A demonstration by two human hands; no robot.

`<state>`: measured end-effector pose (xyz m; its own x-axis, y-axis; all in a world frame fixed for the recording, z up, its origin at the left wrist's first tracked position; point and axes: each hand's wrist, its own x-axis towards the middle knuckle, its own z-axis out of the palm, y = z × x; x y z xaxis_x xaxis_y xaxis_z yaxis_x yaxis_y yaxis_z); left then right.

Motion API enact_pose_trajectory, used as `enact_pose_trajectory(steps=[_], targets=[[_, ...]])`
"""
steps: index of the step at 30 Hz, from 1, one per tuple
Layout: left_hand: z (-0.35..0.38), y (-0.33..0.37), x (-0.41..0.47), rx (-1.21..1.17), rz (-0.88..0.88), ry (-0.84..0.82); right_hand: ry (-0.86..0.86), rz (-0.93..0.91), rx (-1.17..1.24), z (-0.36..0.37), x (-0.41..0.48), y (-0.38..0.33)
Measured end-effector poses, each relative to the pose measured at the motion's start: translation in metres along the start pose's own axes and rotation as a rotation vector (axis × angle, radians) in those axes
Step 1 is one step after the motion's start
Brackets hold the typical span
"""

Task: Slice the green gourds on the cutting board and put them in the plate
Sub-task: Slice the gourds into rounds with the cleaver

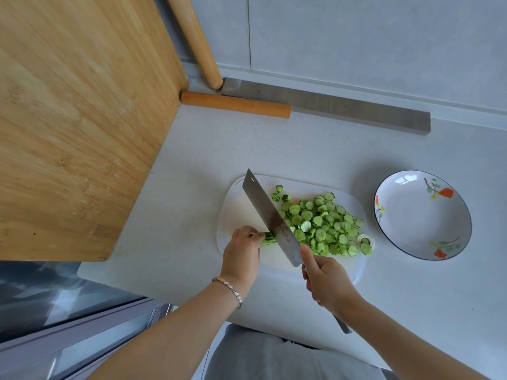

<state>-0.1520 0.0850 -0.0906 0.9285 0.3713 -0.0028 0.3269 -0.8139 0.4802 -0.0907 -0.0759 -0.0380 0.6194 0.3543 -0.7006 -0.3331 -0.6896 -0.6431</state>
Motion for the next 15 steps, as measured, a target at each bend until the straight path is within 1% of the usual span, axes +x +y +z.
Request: enact_pose_trajectory(steps=[8,13,15], targets=[[-0.001,0.001,0.000,0.022,0.009,0.004,0.032,-0.001,-0.139,0.009,0.009,0.004],[-0.001,-0.001,0.001,-0.014,-0.001,0.009,0.031,0.011,-0.128,0.014,0.014,0.007],[-0.001,0.000,0.002,-0.016,-0.004,-0.004,0.030,0.040,-0.087,0.010,0.016,0.006]])
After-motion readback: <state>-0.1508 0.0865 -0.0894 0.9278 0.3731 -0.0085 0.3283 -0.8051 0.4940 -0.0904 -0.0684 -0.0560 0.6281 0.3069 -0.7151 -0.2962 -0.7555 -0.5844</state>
